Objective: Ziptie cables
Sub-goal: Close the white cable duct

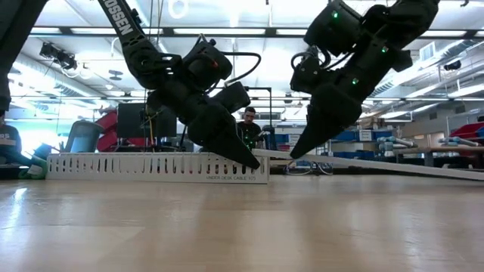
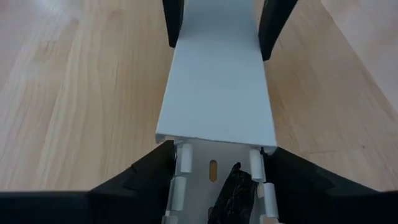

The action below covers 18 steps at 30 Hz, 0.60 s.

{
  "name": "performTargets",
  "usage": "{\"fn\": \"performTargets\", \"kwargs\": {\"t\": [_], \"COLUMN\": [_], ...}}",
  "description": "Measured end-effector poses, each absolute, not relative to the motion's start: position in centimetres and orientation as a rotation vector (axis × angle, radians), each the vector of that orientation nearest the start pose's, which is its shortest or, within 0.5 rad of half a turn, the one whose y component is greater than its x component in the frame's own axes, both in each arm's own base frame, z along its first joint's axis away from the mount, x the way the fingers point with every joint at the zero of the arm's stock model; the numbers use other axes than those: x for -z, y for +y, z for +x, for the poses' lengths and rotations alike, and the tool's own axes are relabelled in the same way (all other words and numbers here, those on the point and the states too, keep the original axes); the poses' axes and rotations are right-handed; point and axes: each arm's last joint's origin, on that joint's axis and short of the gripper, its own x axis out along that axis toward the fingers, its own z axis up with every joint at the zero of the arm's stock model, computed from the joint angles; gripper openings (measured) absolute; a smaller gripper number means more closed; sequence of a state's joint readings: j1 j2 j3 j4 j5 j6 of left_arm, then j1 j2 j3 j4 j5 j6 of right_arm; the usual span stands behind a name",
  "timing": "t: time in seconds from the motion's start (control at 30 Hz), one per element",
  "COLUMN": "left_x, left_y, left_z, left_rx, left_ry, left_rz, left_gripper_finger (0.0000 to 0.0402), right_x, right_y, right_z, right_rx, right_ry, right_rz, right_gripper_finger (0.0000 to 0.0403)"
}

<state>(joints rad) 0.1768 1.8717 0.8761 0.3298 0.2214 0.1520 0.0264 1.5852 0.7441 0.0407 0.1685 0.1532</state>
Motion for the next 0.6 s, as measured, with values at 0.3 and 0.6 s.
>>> {"fn": "performTargets", "kwargs": {"t": [0.3,0.6], "left_x": [-12.33,-12.21], "left_y": [5.64,5.63], "left_z": [35.29,35.2], "left_rx": [0.093,0.093], "left_ry": [0.644,0.66], "left_rz": [0.015,0.012], "left_gripper_finger": [0.023,0.0282], "right_x": [-15.48,-15.47], "right_y": [0.08,0.14], "right_z": [29.82,29.82], "right_rx": [0.16,0.146], "right_ry": [0.802,0.804], "right_rz": [0.071,0.073], "right_gripper_finger": [0.0227,0.0227]}}
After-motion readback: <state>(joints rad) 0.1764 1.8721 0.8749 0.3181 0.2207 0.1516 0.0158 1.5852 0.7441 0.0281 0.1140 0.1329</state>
